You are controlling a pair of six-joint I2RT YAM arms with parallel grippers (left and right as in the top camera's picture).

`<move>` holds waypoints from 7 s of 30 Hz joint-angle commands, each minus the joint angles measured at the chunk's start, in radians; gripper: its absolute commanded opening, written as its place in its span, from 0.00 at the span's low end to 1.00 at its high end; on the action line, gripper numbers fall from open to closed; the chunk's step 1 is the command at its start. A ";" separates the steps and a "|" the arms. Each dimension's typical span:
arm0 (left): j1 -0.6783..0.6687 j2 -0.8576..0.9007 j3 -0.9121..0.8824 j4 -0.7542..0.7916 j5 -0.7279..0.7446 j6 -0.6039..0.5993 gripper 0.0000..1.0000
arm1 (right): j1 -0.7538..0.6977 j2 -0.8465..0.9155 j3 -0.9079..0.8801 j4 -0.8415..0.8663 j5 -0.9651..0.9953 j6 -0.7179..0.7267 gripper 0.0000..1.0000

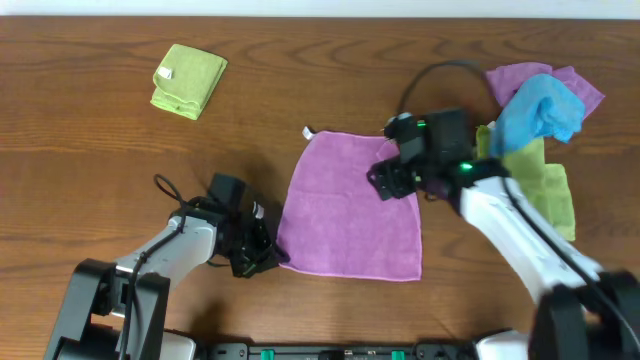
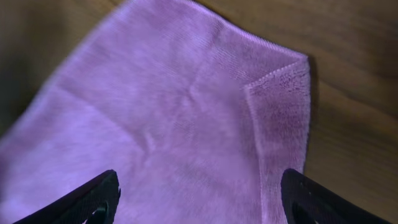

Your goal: Fold the cloth

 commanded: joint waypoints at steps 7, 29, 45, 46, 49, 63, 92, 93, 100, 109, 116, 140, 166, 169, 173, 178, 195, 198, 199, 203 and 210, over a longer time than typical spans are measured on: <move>0.005 -0.013 0.002 -0.079 0.000 0.071 0.06 | 0.022 0.177 -0.004 0.142 0.154 0.048 0.76; 0.004 -0.013 0.002 -0.083 0.027 0.060 0.06 | 0.087 0.226 -0.004 0.280 0.192 0.070 0.53; 0.004 -0.013 0.002 -0.084 0.053 0.058 0.06 | 0.093 0.283 -0.003 0.369 0.274 0.071 0.52; 0.004 -0.013 0.002 -0.084 0.053 0.058 0.06 | 0.093 0.284 -0.003 0.371 0.274 0.071 0.50; 0.004 -0.013 0.002 -0.084 0.053 0.058 0.06 | 0.093 0.285 -0.003 0.375 0.289 0.072 0.41; 0.004 -0.013 0.002 -0.084 0.058 0.059 0.06 | 0.083 0.284 0.003 0.359 0.491 0.123 0.01; 0.004 -0.013 0.002 -0.084 0.087 0.058 0.06 | -0.045 0.024 0.037 0.009 0.554 0.178 0.65; 0.004 -0.013 0.002 -0.084 0.087 0.058 0.06 | -0.050 -0.010 0.037 -0.060 0.495 0.206 0.65; 0.004 -0.013 0.002 -0.072 0.086 0.059 0.06 | -0.136 -0.113 0.037 -0.489 0.092 0.367 0.74; 0.004 -0.013 0.002 -0.058 0.087 0.058 0.06 | -0.196 -0.109 0.035 -0.190 0.345 0.351 0.73; 0.004 -0.013 0.002 -0.058 0.103 0.059 0.06 | -0.203 -0.106 0.035 0.170 0.457 0.194 0.73; 0.004 -0.013 0.002 -0.027 0.106 0.058 0.06 | -0.351 -0.189 -0.225 -0.629 -0.289 0.260 0.92; 0.003 -0.042 0.031 -0.002 0.139 0.018 0.06 | -0.354 -0.264 -0.529 -0.247 -0.509 0.333 0.01; 0.003 -0.102 0.096 -0.002 0.132 0.018 0.06 | -0.354 -0.367 -0.499 -0.307 -0.509 0.333 0.02; 0.003 -0.180 0.188 -0.008 0.113 0.011 0.06 | -0.354 -0.512 -0.431 -0.405 -0.481 0.349 0.01; 0.002 -0.235 0.229 -0.014 0.094 -0.033 0.06 | -0.354 -0.629 -0.331 -0.514 -0.360 0.364 0.01; -0.076 -0.336 0.229 -0.034 -0.111 -0.151 0.06 | -0.354 -0.640 -0.225 -0.571 -0.109 0.423 0.01; -0.084 -0.304 0.229 -0.001 -0.173 -0.159 0.06 | -0.354 -0.624 -0.225 -0.520 -0.070 0.423 0.01; -0.083 -0.289 0.229 0.017 -0.185 -0.160 0.06 | -0.354 -0.614 -0.226 -0.500 -0.066 0.423 0.01; -0.083 -0.200 0.229 0.148 -0.203 -0.171 0.06 | -0.354 -0.541 -0.226 -0.397 -0.064 0.423 0.01; -0.083 -0.025 0.230 0.371 -0.214 -0.180 0.06 | -0.354 -0.372 -0.226 -0.184 -0.005 0.418 0.01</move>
